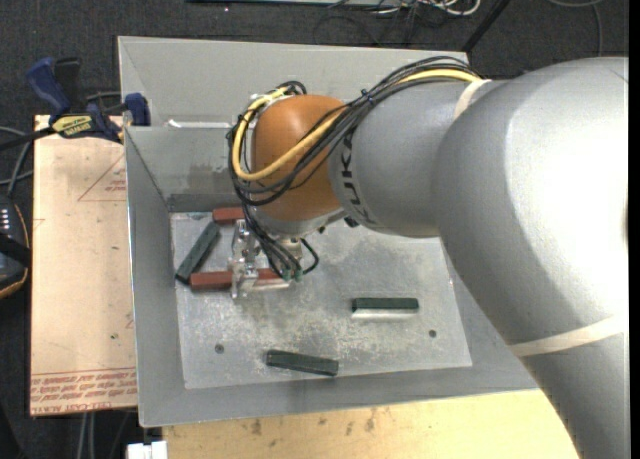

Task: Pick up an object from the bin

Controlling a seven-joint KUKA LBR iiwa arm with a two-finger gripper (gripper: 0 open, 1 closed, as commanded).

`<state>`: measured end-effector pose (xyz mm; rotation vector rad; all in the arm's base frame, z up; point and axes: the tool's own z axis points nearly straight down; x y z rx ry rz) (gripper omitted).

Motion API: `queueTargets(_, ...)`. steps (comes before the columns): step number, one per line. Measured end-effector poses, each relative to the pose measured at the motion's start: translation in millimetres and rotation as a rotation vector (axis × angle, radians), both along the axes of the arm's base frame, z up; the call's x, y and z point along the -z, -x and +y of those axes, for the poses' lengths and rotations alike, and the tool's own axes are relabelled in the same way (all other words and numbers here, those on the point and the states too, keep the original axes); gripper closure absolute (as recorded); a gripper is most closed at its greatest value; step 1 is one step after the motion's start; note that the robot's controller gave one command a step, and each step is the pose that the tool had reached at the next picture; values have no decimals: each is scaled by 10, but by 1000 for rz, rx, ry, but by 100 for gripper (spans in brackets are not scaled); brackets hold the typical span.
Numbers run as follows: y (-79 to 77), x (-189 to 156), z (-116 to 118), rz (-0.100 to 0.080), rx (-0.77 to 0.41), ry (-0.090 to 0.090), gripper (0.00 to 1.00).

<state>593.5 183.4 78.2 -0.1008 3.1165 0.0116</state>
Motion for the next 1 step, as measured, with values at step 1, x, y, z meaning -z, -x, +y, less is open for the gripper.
queueTargets(1, 104, -1875, -125, 24, 25, 7, 100)
